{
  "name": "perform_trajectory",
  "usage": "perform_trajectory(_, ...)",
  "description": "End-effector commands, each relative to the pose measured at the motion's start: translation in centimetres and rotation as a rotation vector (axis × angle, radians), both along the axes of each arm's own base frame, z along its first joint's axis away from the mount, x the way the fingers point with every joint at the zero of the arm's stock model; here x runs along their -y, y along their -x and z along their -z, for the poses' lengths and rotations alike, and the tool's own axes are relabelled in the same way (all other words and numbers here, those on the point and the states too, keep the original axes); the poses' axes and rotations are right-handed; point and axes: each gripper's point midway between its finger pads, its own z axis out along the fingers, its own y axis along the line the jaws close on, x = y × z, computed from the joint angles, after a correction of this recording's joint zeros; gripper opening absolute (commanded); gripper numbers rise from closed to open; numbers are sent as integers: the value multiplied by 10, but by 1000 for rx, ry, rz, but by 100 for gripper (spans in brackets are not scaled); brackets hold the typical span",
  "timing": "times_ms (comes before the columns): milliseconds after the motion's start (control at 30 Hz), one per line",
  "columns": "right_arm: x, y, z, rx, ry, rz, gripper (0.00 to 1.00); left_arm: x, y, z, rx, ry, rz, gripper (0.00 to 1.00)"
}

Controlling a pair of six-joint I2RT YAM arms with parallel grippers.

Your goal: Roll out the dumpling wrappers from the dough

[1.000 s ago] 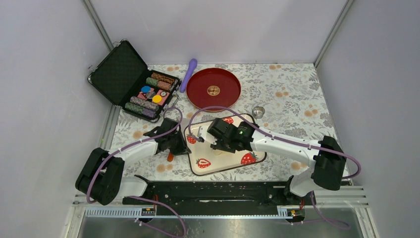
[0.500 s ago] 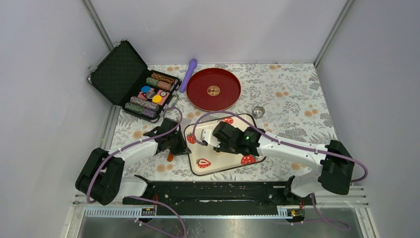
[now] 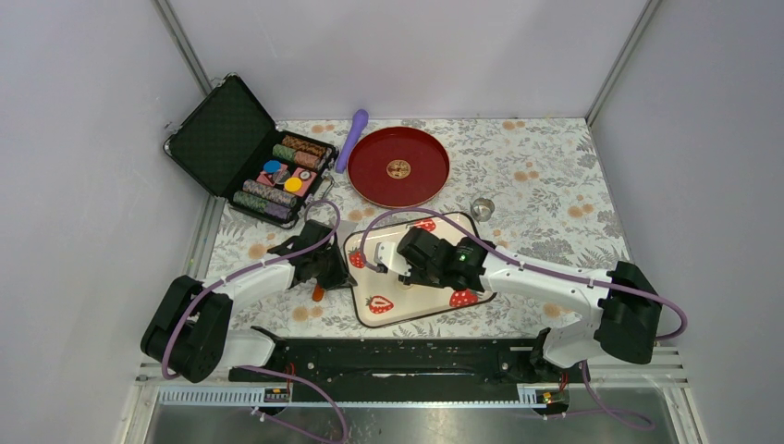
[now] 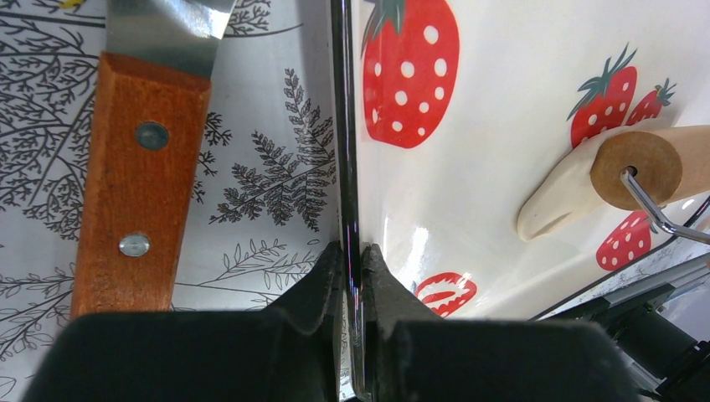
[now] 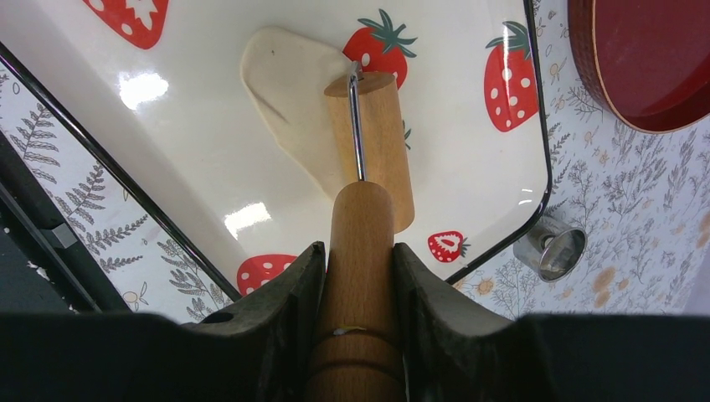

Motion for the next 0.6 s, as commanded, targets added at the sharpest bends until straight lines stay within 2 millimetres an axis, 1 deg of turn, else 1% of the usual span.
perform_trajectory(0, 25, 95, 56, -471, 104, -73, 0, -1, 4, 10, -20, -16, 17, 0)
perform_trajectory(133, 26, 102, 56, -508, 95, -54, 0, -7, 2, 13, -35, -16, -14, 0)
perform_trajectory(300, 23, 112, 55, -561, 71, -49, 0, -19, 0, 16, -55, -8, -73, 0)
perform_trajectory(433, 16, 118, 53, -599, 30, -30, 0, -25, -1, 17, -61, -7, -98, 0)
perform_trajectory(567, 18, 124, 61, -636, 48, -10, 0, -29, -2, 18, -66, -1, -118, 0)
